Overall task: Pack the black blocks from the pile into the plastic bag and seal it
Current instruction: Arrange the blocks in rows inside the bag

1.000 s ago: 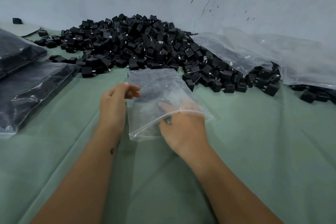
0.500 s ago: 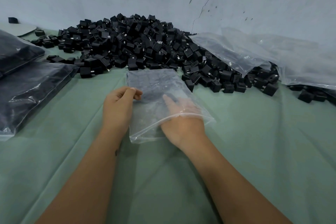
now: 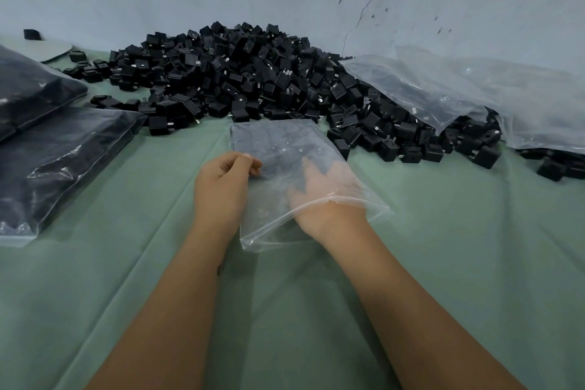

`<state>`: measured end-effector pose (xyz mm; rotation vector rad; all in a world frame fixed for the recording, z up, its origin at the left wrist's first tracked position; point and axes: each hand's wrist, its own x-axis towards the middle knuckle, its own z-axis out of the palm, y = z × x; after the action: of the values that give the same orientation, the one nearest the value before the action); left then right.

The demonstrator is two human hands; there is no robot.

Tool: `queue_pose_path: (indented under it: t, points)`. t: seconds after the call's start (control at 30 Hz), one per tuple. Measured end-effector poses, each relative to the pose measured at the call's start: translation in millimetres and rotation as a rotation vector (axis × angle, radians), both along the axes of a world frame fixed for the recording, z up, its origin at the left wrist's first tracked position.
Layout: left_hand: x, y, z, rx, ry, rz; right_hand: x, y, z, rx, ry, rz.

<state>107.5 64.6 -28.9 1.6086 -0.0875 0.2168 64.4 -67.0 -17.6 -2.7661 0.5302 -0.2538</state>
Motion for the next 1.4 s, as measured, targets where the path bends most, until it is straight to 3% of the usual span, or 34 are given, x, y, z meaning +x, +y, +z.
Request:
queue_pose_path:
  t: [0.33,0.47,0.6,0.9,1.27,1.4]
  points:
    - [3.2,-1.8,-4.0,0.044,-0.005,0.012,7.0,-3.1,-9.8,0.048,-0.018,0.082]
    - [3.8,-1.9,-4.7,0.048,-0.001,0.012,9.9,-7.7,-7.4,0.155,-0.116,-0.023]
    - [2.6,-1.4,-3.7,0.046,0.001,0.014,3.2,-7.6,-6.4,0.026,-0.085,0.066]
    - [0.5,-2.1,-1.7,0.056,0.003,0.011,3.0,-6.5,-12.0,0.050,0.014,0.136]
    - [2.2,-2.7,-2.8,0.033,0.004,0.030,4.1,-6.8,-11.0,-0.059,-0.043,0.136]
    - [-3.6,-2.2,1.6,-0.017,-0.089,-0.098,3.6,-7.6,-15.6,-0.054,-0.038,0.216]
